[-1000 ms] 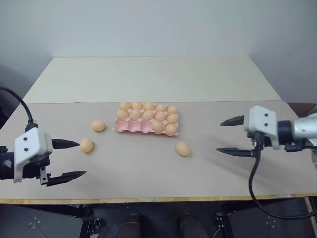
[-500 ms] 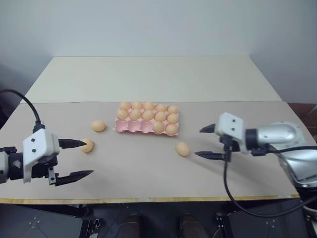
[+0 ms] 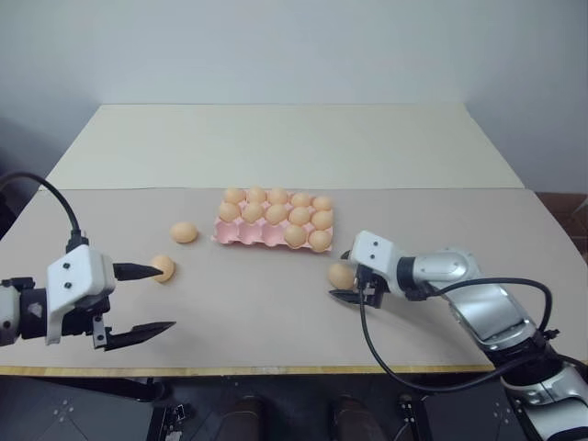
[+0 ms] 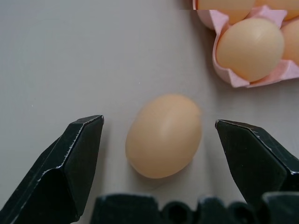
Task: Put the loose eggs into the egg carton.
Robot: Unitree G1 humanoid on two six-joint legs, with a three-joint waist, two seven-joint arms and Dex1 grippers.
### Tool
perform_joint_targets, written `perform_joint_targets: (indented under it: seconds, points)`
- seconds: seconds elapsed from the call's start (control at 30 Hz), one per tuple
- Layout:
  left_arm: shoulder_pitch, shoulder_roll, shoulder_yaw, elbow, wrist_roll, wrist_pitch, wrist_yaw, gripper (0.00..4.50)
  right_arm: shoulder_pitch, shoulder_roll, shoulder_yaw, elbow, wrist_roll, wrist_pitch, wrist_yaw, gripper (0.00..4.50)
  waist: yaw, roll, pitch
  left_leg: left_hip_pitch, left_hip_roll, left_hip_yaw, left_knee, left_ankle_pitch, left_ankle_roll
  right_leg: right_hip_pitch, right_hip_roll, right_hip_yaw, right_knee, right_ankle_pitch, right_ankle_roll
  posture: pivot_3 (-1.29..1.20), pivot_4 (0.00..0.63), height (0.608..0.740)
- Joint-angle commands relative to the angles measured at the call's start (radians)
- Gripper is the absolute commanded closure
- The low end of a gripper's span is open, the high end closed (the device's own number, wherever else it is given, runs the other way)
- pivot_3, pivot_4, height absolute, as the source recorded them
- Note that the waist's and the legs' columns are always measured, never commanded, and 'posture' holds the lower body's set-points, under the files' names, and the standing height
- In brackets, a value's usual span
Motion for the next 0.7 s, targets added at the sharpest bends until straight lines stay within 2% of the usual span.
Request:
perform_joint_targets:
  seconds: [0.03, 0.1, 0.23, 0.47, 0.57, 0.7]
  points:
    - [0.012, 0.001, 0.052, -0.009, 0.003, -0.021, -0.010, 0.00, 0.002, 0.003, -0.015, -0.010, -0.012, -0.039, 0.002, 0.42, 0.000, 0.000, 0.000, 0.000, 0.000, 0.000, 0.000, 0.000, 0.000, 0.000, 0.000, 0.000, 0.000, 0.000, 0.000, 0.00, 0.150, 0.740]
    - [0.013, 0.000, 0.050, -0.007, 0.007, -0.023, -0.006, 0.00, 0.001, 0.003, -0.016, -0.007, -0.018, -0.050, 0.007, 0.94, 0.001, 0.000, 0.000, 0.001, 0.000, 0.000, 0.000, 0.000, 0.000, 0.001, 0.000, 0.000, 0.000, 0.000, 0.000, 0.00, 0.150, 0.740]
    - [0.015, -0.003, 0.048, -0.006, 0.010, -0.027, 0.000, 0.00, -0.001, 0.007, -0.019, -0.017, -0.022, -0.055, 0.009, 2.29, 0.001, 0.000, 0.000, 0.001, 0.000, 0.000, 0.000, 0.000, 0.000, 0.001, 0.000, 0.000, 0.000, 0.000, 0.000, 0.00, 0.150, 0.740]
    - [0.036, -0.014, 0.069, 0.002, 0.025, -0.039, -0.003, 0.00, -0.018, 0.014, -0.052, -0.082, 0.002, -0.037, 0.013, 2.29, 0.000, 0.000, 0.000, 0.001, 0.000, 0.000, 0.000, 0.000, 0.000, 0.001, 0.000, 0.000, 0.000, 0.000, 0.000, 0.00, 0.150, 0.740]
    - [0.048, -0.017, 0.081, -0.001, 0.030, -0.039, -0.001, 0.00, -0.098, 0.079, -0.088, -0.095, 0.052, -0.020, -0.001, 2.29, -0.008, 0.000, 0.000, 0.001, 0.000, 0.000, 0.000, 0.000, 0.000, 0.000, 0.000, 0.000, 0.000, 0.000, 0.000, 0.00, 0.150, 0.740]
    - [0.063, -0.023, 0.094, -0.011, 0.026, -0.030, -0.001, 0.00, -0.230, 0.233, -0.061, 0.013, 0.028, -0.065, -0.082, 2.29, -0.015, -0.001, -0.001, 0.003, 0.001, 0.000, 0.000, 0.000, 0.000, 0.001, 0.002, 0.001, 0.001, 0.001, -0.001, 0.00, 0.150, 0.740]
